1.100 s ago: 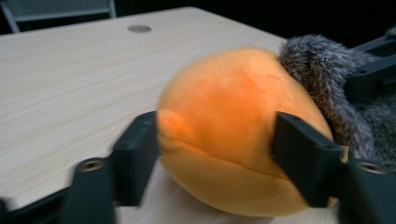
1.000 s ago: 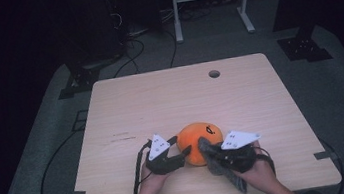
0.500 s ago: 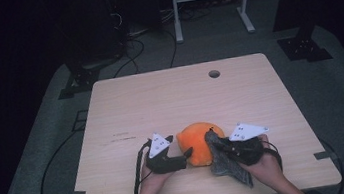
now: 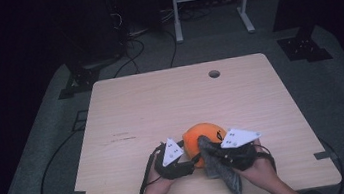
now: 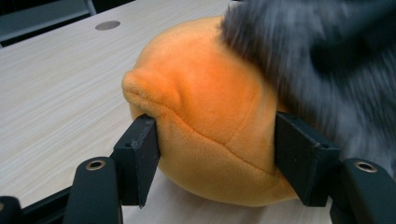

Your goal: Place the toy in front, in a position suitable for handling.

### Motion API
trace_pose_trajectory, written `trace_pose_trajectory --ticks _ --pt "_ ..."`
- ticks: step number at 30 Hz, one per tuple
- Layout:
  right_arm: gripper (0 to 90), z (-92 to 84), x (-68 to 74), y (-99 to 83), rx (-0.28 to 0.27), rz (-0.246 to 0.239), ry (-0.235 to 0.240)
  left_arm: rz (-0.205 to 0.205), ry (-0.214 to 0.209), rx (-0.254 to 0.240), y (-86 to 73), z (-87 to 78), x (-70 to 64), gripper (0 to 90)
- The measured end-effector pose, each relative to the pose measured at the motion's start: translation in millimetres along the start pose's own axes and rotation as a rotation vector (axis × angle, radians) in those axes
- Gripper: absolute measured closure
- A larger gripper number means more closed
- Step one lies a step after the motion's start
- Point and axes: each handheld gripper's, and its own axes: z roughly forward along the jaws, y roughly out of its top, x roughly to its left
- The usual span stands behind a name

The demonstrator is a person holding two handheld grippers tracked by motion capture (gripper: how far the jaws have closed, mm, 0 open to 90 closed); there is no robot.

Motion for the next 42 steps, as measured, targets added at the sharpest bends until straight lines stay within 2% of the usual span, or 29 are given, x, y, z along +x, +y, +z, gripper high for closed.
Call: trace_pose_trajectory --ticks 4,5,6,8,9,10,11,12,13,14,15,17,18,22,24,26,27,28,29,30,31,33,35,36,37,39,40,41,42 --pt "79.0 -14.9 -27.2 -6.3 -0.009 0.071 -0.081 0.001 -0.008 0.000 -1.1 -0.4 0.9 34.3" --pt "79.0 -16.5 -31.4 -8.5 0.000 0.093 -0.083 0.003 -0.014 -0.003 -0.7 -0.2 0.8 33.6" --pt "79.0 -16.7 -33.1 -10.4 0.006 0.102 -0.077 -0.012 -0.024 -0.004 -0.1 0.3 1.1 31.5" --pt "79.0 -14.5 -27.7 -11.2 0.015 0.079 -0.059 -0.090 -0.058 -0.005 1.1 1.5 5.4 24.4" --pt "78.9 -12.9 -22.1 -10.1 0.013 0.064 -0.034 -0.130 -0.063 -0.009 0.9 1.7 8.0 22.7" --pt "78.9 -10.8 -15.2 -8.2 0.007 0.051 -0.001 -0.151 -0.063 -0.016 0.1 2.2 9.1 22.8" --pt "78.9 -10.8 -15.2 -8.2 0.007 0.051 -0.001 -0.151 -0.063 -0.016 0.1 2.2 9.1 24.3" --pt "78.6 -4.1 1.8 -3.7 0.016 0.001 0.045 -0.106 -0.031 -0.012 -0.7 1.9 6.9 28.5" --pt "78.6 -4.1 1.8 -3.7 0.016 0.001 0.045 -0.106 -0.031 -0.012 -0.7 1.9 6.9 30.3" --pt "78.6 0.0 9.1 -2.2 0.025 -0.051 0.028 -0.052 0.000 -0.005 0.0 0.7 3.3 32.8" --pt "78.6 0.1 8.6 -1.6 0.027 -0.053 0.014 -0.043 0.004 -0.006 0.5 -0.2 2.6 34.2" --pt "78.7 -1.3 4.6 -1.4 0.022 -0.040 0.004 -0.034 0.003 -0.006 0.8 -0.9 2.7 35.6" --pt "78.8 -7.5 -10.6 -2.5 0.007 0.013 -0.027 -0.028 -0.005 -0.011 1.0 -1.4 3.1 35.8" --pt "78.7 -15.3 -34.0 -8.3 0.011 0.078 -0.070 -0.020 -0.028 -0.023 0.7 -2.1 3.6 34.5" --pt "78.7 -15.1 -38.5 -11.0 0.018 0.095 -0.058 -0.060 -0.030 -0.018 1.4 -0.3 4.6 28.0" --pt "78.7 -14.3 -35.9 -11.4 0.029 0.084 -0.051 -0.129 -0.048 0.004 1.5 2.8 8.5 19.3" --pt "78.7 -13.9 -34.1 -11.1 0.032 0.078 -0.048 -0.129 -0.048 0.004 1.5 2.8 8.5 17.1" --pt "78.7 -13.5 -32.4 -10.9 0.032 0.075 -0.043 -0.188 -0.085 0.024 -1.0 7.0 12.7 16.9" --pt "78.8 -13.0 -30.7 -10.6 0.033 0.073 -0.039 -0.208 -0.094 0.033 -2.1 8.7 14.0 17.0" --pt "78.7 -12.3 -29.3 -10.3 0.035 0.070 -0.033 -0.210 -0.101 0.027 -2.9 8.5 14.7 19.3" --pt "78.8 -11.4 -28.1 -9.9 0.035 0.069 -0.029 -0.193 -0.094 0.021 -2.8 7.3 14.0 24.2" --pt "78.7 -11.5 -26.1 -8.0 0.034 0.064 -0.031 -0.133 -0.066 -0.004 -0.3 3.1 10.0 33.0" --pt "78.9 -14.5 -25.0 -6.2 0.020 0.061 -0.034 -0.050 -0.028 -0.044 3.9 -1.5 4.2 36.7" --pt "78.9 -17.3 -23.3 -5.0 -0.002 0.055 -0.031 -0.050 -0.028 -0.044 3.9 -1.5 4.2 38.0" --pt "79.0 -19.9 -19.9 -3.3 -0.031 0.045 -0.024 0.027 -0.016 -0.048 9.1 -3.5 -1.9 38.3" --pt "79.0 -21.3 -9.9 2.0 -0.071 0.020 0.006 0.113 -0.001 -0.046 11.2 -2.5 -12.5 38.4" --pt "79.0 -19.3 -3.7 4.3 -0.076 0.006 0.026 0.149 0.005 -0.046 11.7 -2.0 -17.4 38.4" --pt "79.0 -19.3 -3.7 4.3 -0.076 0.006 0.026 0.149 0.005 -0.046 11.7 -2.0 -17.4 38.3" --pt "79.0 -11.7 8.4 6.4 -0.053 -0.033 0.042 0.197 0.027 -0.033 11.8 -1.7 -21.6 38.2"
